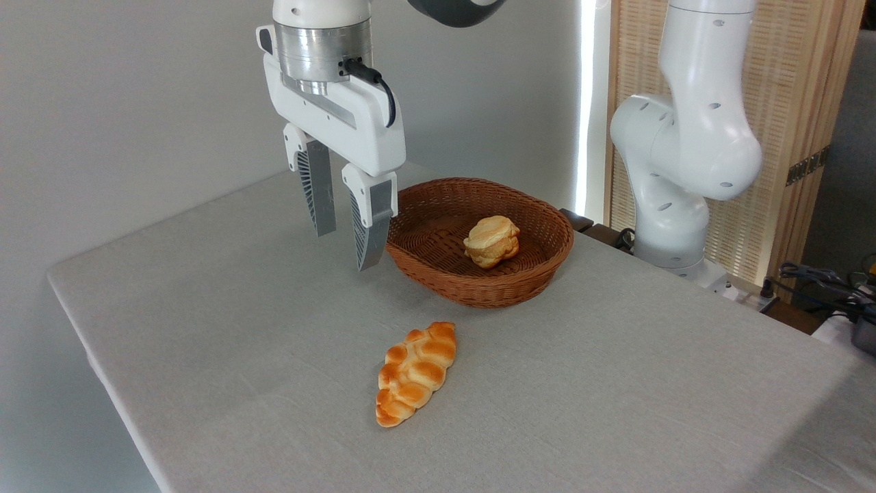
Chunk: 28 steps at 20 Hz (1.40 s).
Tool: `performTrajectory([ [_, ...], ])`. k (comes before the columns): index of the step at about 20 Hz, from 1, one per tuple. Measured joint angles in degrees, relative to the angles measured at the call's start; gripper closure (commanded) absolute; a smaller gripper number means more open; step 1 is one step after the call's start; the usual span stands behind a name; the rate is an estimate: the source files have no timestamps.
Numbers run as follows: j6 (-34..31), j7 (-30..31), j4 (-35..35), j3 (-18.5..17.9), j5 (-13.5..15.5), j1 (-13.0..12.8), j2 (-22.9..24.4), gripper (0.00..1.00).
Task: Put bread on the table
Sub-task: 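Move the gripper over the basket and lower it onto the round bun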
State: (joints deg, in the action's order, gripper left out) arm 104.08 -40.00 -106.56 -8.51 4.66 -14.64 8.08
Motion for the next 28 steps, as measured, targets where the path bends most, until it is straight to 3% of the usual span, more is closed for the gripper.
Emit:
performTrajectory([
  [3,0.0,0.0,0.0,0.3,0.0,0.7,0.0,0.00],
  [7,0.0,0.0,0.0,6.7,0.0,7.4,0.0,0.00],
  [10,0.0,0.0,0.0,9.4,0.1,10.4,0.0,0.00],
  [23,-2.3,0.0,-0.4,10.0,0.1,10.7,0.1,0.00],
  [28,-3.0,0.0,-6.2,10.6,0.2,9.2,3.8,0.00],
])
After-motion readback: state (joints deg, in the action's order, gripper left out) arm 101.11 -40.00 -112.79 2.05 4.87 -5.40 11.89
